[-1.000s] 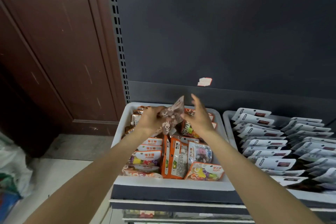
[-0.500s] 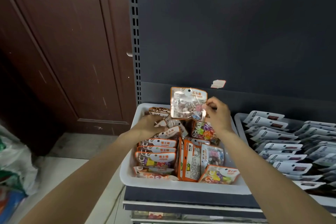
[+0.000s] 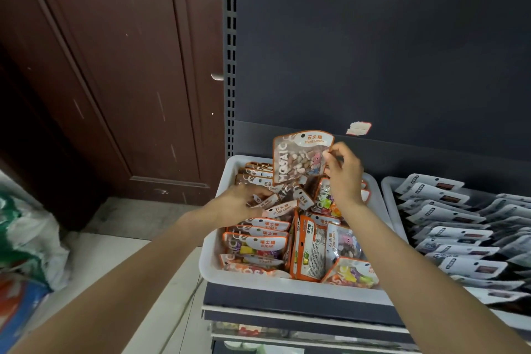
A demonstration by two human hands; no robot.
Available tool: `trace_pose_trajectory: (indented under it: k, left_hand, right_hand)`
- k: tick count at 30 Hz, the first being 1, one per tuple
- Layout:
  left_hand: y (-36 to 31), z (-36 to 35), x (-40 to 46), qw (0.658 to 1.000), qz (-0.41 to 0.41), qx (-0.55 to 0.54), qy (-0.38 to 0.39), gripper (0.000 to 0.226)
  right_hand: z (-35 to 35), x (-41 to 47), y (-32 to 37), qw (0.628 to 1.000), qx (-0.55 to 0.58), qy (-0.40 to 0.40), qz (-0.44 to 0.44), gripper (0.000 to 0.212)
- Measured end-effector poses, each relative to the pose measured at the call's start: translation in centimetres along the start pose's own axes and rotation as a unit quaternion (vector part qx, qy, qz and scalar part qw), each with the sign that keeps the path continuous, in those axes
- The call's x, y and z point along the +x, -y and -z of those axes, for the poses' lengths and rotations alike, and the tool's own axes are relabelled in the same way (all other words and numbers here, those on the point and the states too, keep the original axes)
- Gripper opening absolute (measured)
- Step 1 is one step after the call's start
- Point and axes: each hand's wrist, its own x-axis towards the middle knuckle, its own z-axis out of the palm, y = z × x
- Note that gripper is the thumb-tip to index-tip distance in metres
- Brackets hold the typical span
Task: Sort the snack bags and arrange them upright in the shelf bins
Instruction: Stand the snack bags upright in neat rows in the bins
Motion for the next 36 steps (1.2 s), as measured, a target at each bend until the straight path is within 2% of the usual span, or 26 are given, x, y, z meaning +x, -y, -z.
trace_pose_trajectory:
  k: [8, 11, 15, 18, 21, 25, 28, 30, 33, 36]
  left_hand:
    - [-0.4, -0.4, -0.2, 0.999, 0.021, 0.017, -0.02, 0.05]
    - [-1.3, -0.5, -0.1, 0.998, 0.015, 0.053, -0.025, 0.051]
    - [-2.0, -0.9, 0.3, 0.995, 0.013, 0.091, -0.031, 0.045]
    - [-1.9, -1.0, -0.1, 0.995, 0.021, 0.084, -0.055, 0.033]
    - [-1.9, -1.1, -0.7, 0.989, 0.034, 0.114, -0.086, 0.024]
    - [-2.6, -0.7, -1.2, 0.98, 0.056, 0.143, -0.129, 0.027]
    - [-3.1, -0.7, -1.0, 0.974, 0.056, 0.145, -0.167, 0.037]
    - [-3.1, -1.0, -0.7, 0.965, 0.055, 0.179, -0.185, 0.052]
    - [-2.9, -1.2, -0.2, 0.96, 0.063, 0.223, -0.155, 0.068]
    - [-3.1, -0.9, 0.4, 0.961, 0.099, 0.233, -0.113, 0.071]
  right_hand:
    - [0.7, 0.0, -0.7, 0.998, 0.026, -0.044, -0.033, 0.009]
    - [1.2, -0.1, -1.2, 0.998, 0.023, -0.035, -0.047, 0.008]
    - [1.4, -0.6, -1.3, 0.999, -0.001, 0.044, -0.028, 0.009]
    - [0.8, -0.5, -1.8, 0.984, 0.039, 0.168, -0.053, 0.008]
    - [-0.7, -0.8, -2.4, 0.962, -0.026, 0.268, -0.038, 0.009]
    - [-2.0, -1.0, -1.6, 0.949, -0.094, 0.298, -0.032, 0.026]
    - [-1.3, -1.3, -1.5, 0.947, -0.058, 0.312, -0.051, 0.032]
    - [-0.8, -1.6, -1.8, 0.946, -0.059, 0.314, -0.05, 0.032]
    - [-2.0, -2.3, -1.4, 0.941, -0.096, 0.323, -0.03, 0.033]
    - [-3.3, -2.5, -0.5, 0.935, -0.103, 0.338, -0.002, 0.035]
